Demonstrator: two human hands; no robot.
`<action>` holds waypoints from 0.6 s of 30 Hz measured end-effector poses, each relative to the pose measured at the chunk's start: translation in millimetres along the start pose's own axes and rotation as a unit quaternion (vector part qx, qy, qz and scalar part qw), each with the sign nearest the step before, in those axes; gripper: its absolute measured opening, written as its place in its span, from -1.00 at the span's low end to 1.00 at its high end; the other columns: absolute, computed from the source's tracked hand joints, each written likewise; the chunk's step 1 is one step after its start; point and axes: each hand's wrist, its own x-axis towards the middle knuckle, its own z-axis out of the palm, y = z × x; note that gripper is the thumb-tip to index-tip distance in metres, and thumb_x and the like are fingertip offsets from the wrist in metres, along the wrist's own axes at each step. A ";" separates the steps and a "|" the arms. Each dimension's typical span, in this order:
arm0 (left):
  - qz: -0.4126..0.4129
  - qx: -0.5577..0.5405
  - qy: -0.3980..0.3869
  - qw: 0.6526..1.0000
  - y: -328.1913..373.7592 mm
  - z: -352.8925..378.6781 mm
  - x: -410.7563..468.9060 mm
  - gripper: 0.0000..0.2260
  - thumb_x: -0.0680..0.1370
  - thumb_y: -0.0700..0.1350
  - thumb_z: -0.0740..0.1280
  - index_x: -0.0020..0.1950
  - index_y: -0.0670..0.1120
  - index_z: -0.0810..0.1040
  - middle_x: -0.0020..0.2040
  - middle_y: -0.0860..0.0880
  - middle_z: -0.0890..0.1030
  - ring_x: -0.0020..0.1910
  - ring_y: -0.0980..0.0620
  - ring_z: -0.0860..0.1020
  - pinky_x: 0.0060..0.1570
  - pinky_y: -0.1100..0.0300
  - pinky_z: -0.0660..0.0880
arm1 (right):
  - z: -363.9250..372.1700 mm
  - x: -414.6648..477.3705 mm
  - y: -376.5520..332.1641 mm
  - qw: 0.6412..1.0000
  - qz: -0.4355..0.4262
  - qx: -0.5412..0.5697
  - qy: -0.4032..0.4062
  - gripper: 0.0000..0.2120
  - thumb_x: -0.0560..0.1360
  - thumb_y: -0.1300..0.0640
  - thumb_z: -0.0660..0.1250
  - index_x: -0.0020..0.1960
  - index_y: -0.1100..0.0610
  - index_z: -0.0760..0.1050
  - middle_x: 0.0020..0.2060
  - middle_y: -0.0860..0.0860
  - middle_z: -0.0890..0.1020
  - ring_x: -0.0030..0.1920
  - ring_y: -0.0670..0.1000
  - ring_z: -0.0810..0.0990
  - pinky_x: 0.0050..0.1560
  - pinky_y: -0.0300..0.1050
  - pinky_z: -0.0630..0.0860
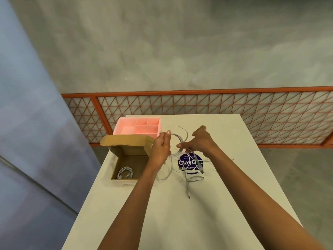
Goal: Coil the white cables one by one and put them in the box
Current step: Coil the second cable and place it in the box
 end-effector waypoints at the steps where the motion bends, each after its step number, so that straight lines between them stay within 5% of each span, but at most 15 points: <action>1: 0.009 0.005 0.006 1.000 -0.3 0.7 0.8 -0.70 0.65 0.04 0.09 -0.16 -0.09 0.41 -0.45 0.06 0.28 -0.52 0.17 0.29 -0.44 0.25 0.29 | -0.4 0.7 -1.2 1.000 -0.002 -0.021 -0.004 -0.44 0.31 0.16 0.57 0.12 0.27 0.31 -0.37 0.06 0.58 -0.37 -0.03 0.59 -0.34 -0.36 0.51; 4: 0.039 0.034 0.021 0.998 2.6 2.8 0.3 -0.72 0.65 0.02 0.09 -0.17 -0.08 0.40 -0.46 0.07 0.28 -0.49 0.13 0.28 -0.39 0.15 0.28 | -1.8 2.3 -3.7 0.996 -0.015 -0.080 -0.034 -0.70 0.28 0.13 0.59 -0.21 0.27 0.54 -0.28 0.15 0.67 -0.23 0.04 0.66 0.04 -0.11 0.56; 8: 0.077 0.072 0.040 0.994 4.9 3.5 1.6 -0.65 0.66 0.01 0.09 -0.04 -0.26 0.46 -0.33 -0.09 0.45 -0.30 0.01 0.40 -0.23 -0.01 0.42 | -4.4 0.5 -4.5 0.998 -0.029 0.003 -0.064 -0.69 0.27 0.25 0.58 -0.08 0.39 0.60 -0.31 0.19 0.66 -0.35 0.04 0.62 -0.09 -0.15 0.62; 12: 0.084 0.064 0.049 0.993 7.8 -0.4 3.9 -0.66 0.66 -0.03 0.09 -0.07 -0.28 0.47 -0.31 -0.14 0.48 -0.29 -0.04 0.42 -0.27 0.07 0.37 | -10.4 -0.6 -6.7 0.985 -0.039 0.092 -0.140 -0.77 0.36 0.40 0.46 0.00 0.39 0.56 -0.25 0.18 0.64 -0.25 0.09 0.59 -0.14 -0.19 0.59; 18: 0.064 0.036 0.066 0.995 0.1 -2.3 7.4 -0.65 0.65 0.02 0.09 -0.06 -0.24 0.46 -0.15 -0.36 0.54 -0.22 -0.19 0.51 -0.16 -0.19 0.49 | -13.9 -5.8 -13.7 0.977 -0.016 -0.097 -0.189 -0.75 0.50 0.35 0.29 0.16 0.26 0.56 0.02 0.09 0.66 -0.16 -0.09 0.44 -0.24 -0.27 0.35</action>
